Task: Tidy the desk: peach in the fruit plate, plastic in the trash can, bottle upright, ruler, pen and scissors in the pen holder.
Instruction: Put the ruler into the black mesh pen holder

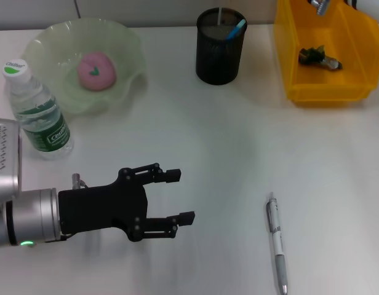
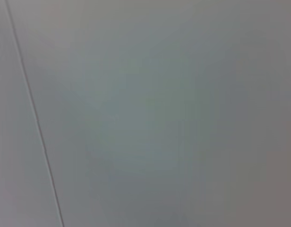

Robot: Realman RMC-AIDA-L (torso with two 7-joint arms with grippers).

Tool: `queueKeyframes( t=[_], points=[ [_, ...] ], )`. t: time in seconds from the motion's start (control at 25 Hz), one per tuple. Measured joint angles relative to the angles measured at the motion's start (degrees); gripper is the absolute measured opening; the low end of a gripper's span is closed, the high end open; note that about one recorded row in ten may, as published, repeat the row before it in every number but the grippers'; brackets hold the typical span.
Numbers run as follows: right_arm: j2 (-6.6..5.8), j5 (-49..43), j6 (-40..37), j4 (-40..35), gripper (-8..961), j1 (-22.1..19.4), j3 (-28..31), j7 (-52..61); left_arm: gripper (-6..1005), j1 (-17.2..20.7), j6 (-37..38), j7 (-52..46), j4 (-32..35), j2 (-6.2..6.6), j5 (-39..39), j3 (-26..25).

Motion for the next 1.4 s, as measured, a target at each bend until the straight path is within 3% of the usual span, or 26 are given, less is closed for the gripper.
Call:
queueKeyframes(
  t=[0.2, 0.44, 0.64, 1.4],
  points=[
    [0.05, 0.3, 0.0, 0.9, 380, 0.2, 0.0, -3.8, 811, 1.1, -0.6, 1.0, -1.4, -0.04, -4.3, -0.1],
    [0.1, 0.3, -1.4, 1.9, 381, 0.2, 0.0, -8.0, 811, 3.3, -1.1, 11.5, -8.5, -0.11, -15.0, -0.1],
    [0.14, 0.3, -2.1, 3.0, 380, 0.3, 0.0, -10.4, 812, 3.7, -1.9, 15.9, -12.0, -0.2, -19.4, -0.1],
    [0.27, 0.3, -1.6, 4.0, 395, 0.5, -3.0, -12.2, 812, 4.1, -1.0, 16.2, -13.7, -0.22, -19.9, 0.3]
  ],
)
